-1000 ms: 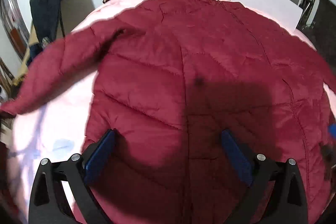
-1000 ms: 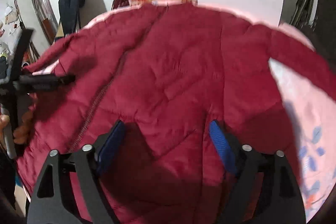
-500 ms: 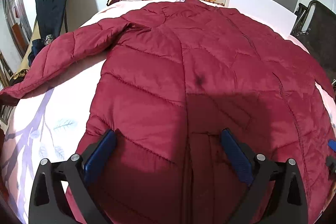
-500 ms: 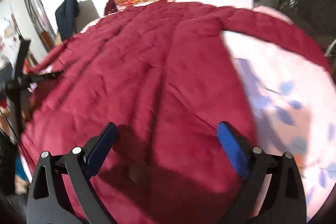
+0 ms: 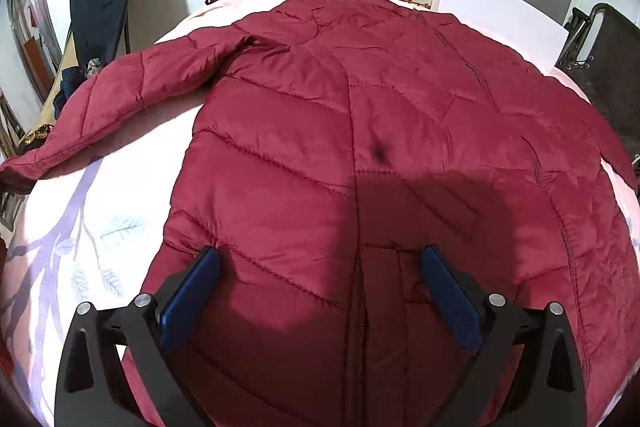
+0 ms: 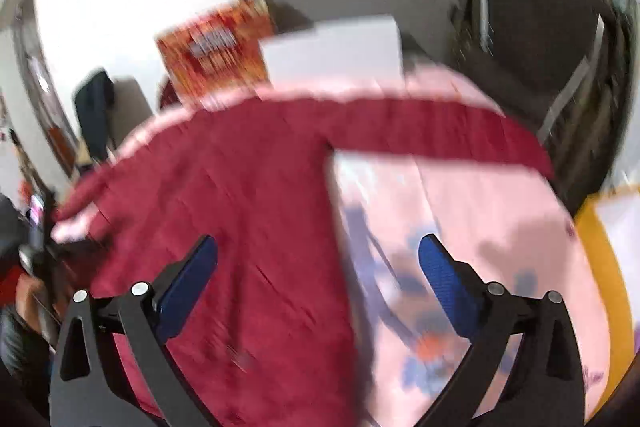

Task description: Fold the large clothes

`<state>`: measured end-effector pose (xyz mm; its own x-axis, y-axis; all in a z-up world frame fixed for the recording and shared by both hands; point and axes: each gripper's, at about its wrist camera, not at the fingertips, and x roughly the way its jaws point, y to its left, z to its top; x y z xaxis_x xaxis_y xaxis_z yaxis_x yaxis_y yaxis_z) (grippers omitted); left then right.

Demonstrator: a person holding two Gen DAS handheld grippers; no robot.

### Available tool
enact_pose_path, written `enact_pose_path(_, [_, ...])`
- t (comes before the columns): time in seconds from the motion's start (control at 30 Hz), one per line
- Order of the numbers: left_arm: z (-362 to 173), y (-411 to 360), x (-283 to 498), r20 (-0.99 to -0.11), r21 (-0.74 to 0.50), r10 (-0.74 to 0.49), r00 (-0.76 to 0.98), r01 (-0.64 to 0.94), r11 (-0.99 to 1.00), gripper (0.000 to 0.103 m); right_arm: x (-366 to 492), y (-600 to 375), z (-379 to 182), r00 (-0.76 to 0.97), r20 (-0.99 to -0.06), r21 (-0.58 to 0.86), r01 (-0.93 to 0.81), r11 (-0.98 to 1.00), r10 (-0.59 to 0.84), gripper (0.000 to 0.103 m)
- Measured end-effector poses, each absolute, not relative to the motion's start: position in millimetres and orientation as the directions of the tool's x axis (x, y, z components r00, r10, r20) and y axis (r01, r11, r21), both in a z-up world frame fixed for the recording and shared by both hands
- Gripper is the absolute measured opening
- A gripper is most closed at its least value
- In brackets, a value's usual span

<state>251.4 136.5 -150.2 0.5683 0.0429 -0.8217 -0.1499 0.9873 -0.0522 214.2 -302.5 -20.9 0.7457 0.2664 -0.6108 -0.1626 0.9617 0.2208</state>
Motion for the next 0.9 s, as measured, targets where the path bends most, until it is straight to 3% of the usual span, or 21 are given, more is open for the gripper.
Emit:
enact_pose_path(0.17, [-140, 135, 261, -0.852, 0.010, 0.072, 0.518, -0.122, 0.993, 0.100, 263, -253, 24, 0.728, -0.570, 0.267, -0.276, 0.923, 0.382, 0.098])
enact_pose_path(0.27, [-111, 124, 276, -0.807, 0.144, 0.178, 0.563, -0.105, 0.984, 0.100, 302, -210, 32, 0.697, -0.585, 0.254, -0.328, 0.910, 0.415, 0.098])
enact_pose_path(0.37, [-80, 107, 300, -0.766, 0.183, 0.177, 0.618, -0.054, 0.982, 0.100, 350, -172, 14, 0.653, -0.617, 0.271, -0.347, 0.898, 0.439, 0.098])
enact_pose_path(0.57, [-82, 102, 367, -0.783, 0.042, 0.056, 0.619, -0.038, 0.998, 0.100, 425, -138, -69, 0.516, -0.705, 0.351, -0.343, 0.871, 0.487, 0.098])
enact_pose_path(0.73, [-132, 127, 410, -0.819, 0.122, 0.181, 0.545, -0.144, 0.982, 0.100, 454, -185, -124, 0.530, -0.733, 0.355, -0.237, 0.904, 0.427, 0.098])
enact_pose_path(0.77, [-138, 137, 412, -0.820, 0.113, 0.181, 0.543, -0.156, 0.981, 0.100, 458, -207, -129, 0.531, -0.705, 0.417, -0.226, 0.880, 0.470, 0.097])
enact_pose_path(0.83, [-145, 171, 409, -0.826, -0.058, 0.024, 0.563, -0.128, 0.990, 0.100, 462, -244, -126, 0.542, -0.615, 0.559, -0.212, 0.802, 0.573, 0.097])
enact_pose_path(0.9, [-139, 191, 399, -0.792, -0.177, -0.081, 0.605, -0.101, 0.979, 0.093, 462, -283, -121, 0.615, -0.590, 0.562, -0.152, 0.813, 0.523, 0.098])
